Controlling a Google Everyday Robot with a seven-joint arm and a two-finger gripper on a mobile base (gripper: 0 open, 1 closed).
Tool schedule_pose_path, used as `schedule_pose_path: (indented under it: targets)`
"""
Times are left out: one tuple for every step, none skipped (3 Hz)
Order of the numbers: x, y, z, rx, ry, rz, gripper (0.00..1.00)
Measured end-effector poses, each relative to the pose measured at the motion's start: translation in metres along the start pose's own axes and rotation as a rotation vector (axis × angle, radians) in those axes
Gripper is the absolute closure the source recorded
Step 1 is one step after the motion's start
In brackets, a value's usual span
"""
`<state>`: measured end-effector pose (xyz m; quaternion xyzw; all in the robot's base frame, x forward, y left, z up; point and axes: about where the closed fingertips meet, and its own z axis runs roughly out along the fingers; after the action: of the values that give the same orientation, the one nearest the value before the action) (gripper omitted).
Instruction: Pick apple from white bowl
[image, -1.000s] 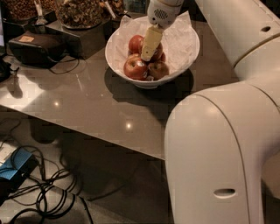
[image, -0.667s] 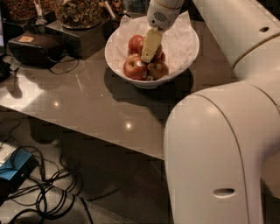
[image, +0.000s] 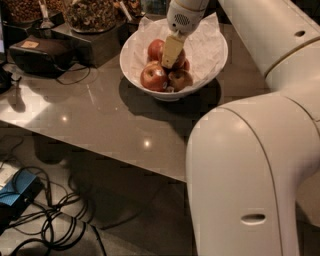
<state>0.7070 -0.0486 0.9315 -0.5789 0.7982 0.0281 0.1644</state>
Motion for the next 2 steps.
schedule_pose_path:
  targets:
    - [0.0000, 0.0000, 0.0000, 0.000, 0.000, 0.000, 0.92]
    - [-0.0073, 0.0015, -0.0047, 0.002, -0.028, -0.010, 1.00]
